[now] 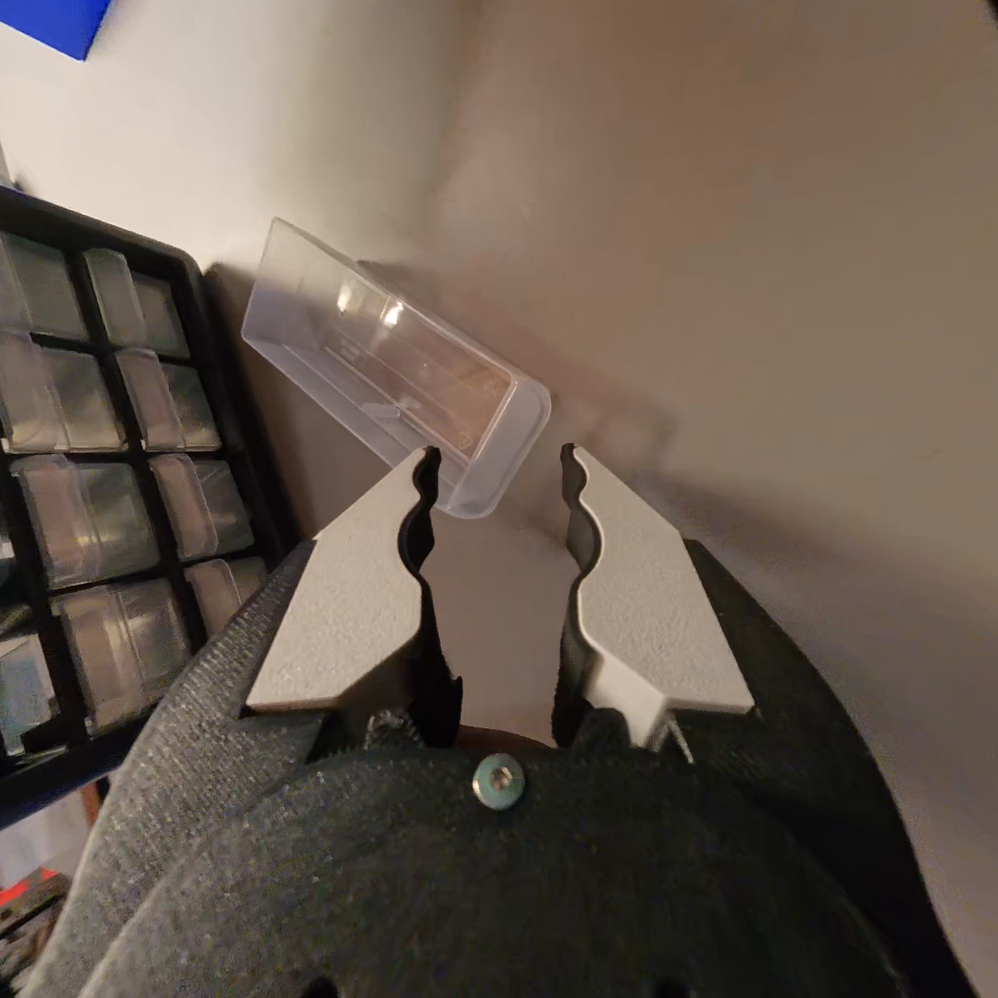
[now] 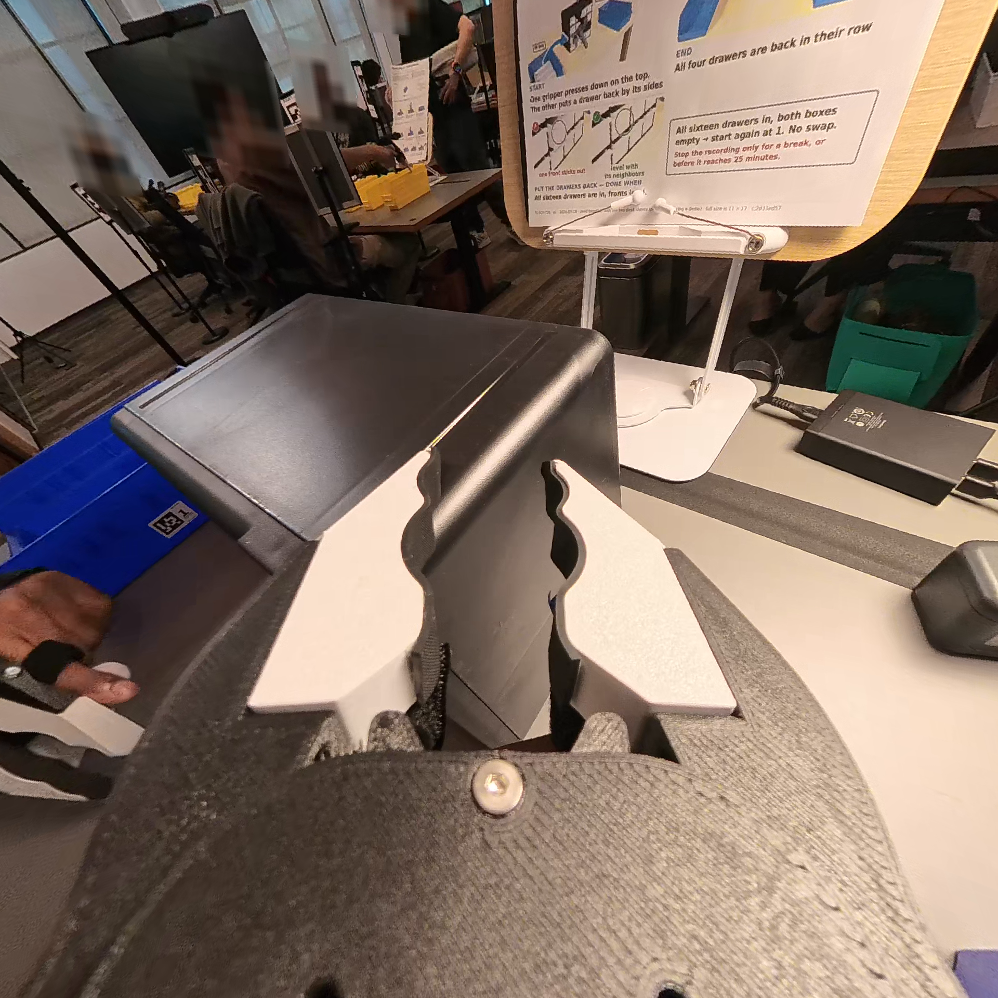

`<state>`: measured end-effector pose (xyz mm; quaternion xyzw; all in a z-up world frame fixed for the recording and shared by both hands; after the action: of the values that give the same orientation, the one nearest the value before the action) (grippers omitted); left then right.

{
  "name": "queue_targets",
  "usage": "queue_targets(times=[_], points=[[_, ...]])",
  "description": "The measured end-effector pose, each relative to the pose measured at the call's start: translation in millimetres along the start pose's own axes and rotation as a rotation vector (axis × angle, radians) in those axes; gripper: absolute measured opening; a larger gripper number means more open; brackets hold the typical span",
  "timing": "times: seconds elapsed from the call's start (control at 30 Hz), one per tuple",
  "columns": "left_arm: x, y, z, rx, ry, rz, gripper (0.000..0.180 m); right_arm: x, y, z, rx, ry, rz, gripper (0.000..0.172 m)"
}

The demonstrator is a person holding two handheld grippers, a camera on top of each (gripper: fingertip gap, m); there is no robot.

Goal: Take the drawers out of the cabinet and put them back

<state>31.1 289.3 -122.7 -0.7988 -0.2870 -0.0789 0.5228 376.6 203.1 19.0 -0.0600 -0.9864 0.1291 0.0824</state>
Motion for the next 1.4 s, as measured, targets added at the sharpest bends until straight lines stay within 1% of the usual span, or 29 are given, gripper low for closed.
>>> queue_targets(times=[0.03, 0.13, 0.23, 0.33, 0.47, 0.57, 0.7, 0.77, 0.83, 1.03, 1.17, 1.23, 1.33, 1.4], points=[[-0.7, 4.0, 1.7, 0.013, 0.020, -0.008, 0.045, -0.1, 0.1, 0.0, 0.000, 0.000, -0.001, 0.041], [1.1, 11.5, 5.9, 0.047, 0.060, -0.060, 0.029, -0.2, 0.1, 0.1, 0.000, 0.002, -0.003, 0.041], [4.2, 6.0, 0.2, 0.011, 0.042, -0.072, 0.023, -0.3, 0.1, 0.1, 0.000, 0.001, -0.003, 0.041], [13.4, -11.9, -13.8, -0.072, -0.026, -0.087, 0.020, -0.4, 0.2, 0.1, -0.001, 0.002, -0.004, 0.041], [33.5, -44.9, -36.5, -0.160, -0.136, -0.138, 0.018, -0.3, 0.1, 0.0, -0.001, 0.001, -0.002, 0.041], [52.0, -67.7, -52.8, -0.173, -0.224, -0.192, 0.018, -0.2, 0.1, 0.0, -0.001, 0.001, -0.001, 0.041], [69.8, -88.6, -76.3, -0.213, -0.239, -0.248, 0.017, 0.1, 0.0, -0.1, -0.001, -0.002, 0.002, 0.041], [77.0, -94.0, -85.6, -0.232, -0.212, -0.280, 0.016, 0.1, 0.0, -0.2, -0.001, -0.002, 0.002, 0.040], [84.4, -94.8, -89.2, -0.220, -0.166, -0.333, 0.016, 0.1, -0.1, -0.1, -0.001, -0.001, 0.001, 0.040], [98.2, -86.2, -88.2, -0.196, -0.056, -0.456, 0.014, 0.1, -0.2, -0.2, 0.000, -0.002, 0.000, 0.040], [99.7, -85.2, -91.0, -0.236, 0.022, -0.503, 0.010, -0.2, 0.0, 0.0, -0.001, 0.003, -0.006, 0.041], [102.6, -86.6, -92.0, -0.252, 0.035, -0.539, 0.001, -0.3, 0.1, 0.0, -0.001, 0.003, -0.006, 0.040], [107.4, -86.7, -91.7, -0.275, 0.016, -0.564, 0.001, -0.4, 0.2, 0.1, -0.001, 0.005, -0.008, 0.040], [108.0, -79.2, -87.3, -0.253, 0.011, -0.559, 0.001, -0.5, 0.1, 0.1, -0.002, 0.006, -0.008, 0.041]])
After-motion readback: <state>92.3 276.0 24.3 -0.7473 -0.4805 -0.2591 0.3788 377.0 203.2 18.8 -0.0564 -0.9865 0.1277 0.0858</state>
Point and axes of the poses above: each gripper's, where its closed fingertips meet, y out along the fingers, z out of its underside, x = y × z across the jaws, the point moved 8 cm from there along -y, back along the fingers, and after that the axes turned 6 degrees about -y, right-handed, at the moved point
